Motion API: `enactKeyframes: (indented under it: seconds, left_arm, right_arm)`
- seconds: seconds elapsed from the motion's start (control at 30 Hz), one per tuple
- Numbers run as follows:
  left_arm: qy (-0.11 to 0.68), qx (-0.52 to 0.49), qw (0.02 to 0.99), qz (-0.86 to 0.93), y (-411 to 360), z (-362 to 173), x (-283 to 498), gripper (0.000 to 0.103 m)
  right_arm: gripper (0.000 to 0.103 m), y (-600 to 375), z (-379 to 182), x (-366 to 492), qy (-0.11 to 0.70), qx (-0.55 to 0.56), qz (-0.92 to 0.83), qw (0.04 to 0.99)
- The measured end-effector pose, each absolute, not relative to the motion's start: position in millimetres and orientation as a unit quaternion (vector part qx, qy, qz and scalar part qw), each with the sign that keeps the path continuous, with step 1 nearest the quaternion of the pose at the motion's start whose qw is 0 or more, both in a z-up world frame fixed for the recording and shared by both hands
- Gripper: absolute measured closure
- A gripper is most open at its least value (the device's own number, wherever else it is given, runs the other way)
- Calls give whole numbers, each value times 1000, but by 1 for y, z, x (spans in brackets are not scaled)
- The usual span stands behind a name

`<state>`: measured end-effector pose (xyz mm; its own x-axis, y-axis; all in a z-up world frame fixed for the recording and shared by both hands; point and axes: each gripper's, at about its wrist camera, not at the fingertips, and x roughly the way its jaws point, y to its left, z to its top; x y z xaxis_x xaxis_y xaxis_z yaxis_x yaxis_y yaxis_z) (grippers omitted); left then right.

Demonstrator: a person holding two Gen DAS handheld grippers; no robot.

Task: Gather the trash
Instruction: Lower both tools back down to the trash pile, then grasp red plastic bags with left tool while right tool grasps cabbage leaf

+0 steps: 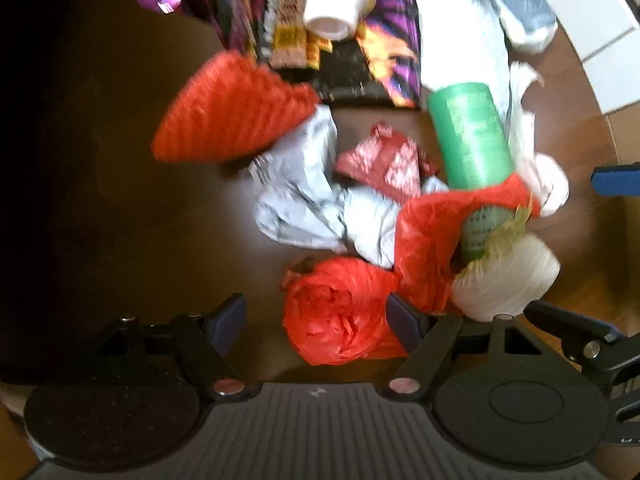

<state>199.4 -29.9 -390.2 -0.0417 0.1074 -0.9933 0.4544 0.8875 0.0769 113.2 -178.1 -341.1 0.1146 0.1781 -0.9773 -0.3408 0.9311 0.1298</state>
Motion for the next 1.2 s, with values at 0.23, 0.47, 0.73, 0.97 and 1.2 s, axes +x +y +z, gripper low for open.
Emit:
enactKeyframes:
  seconds: [0.23,0.47,0.73,0.97,1.2]
  left_arm:
    - [730,170,647,-140,-23,-408,198,27]
    - [748,173,622,-156,-21,-429,185,27]
    - [747,185,618,-163,-31,-433,180,39]
    - [748,178,620,-159,-30,-428,177,44]
    - [745,157,630,-155,-17,-412,175,46]
  right_arm:
    - [20,-168,-369,103,667,-78,197,714]
    - [34,-163,-385,103,680,-85,202,699]
    - [58,-163,-385,103,687,-74,208,693]
    - [73,-163,-379,101,694,-75,215,683]
    - [93,-167,-363,95,687,-27,220,692]
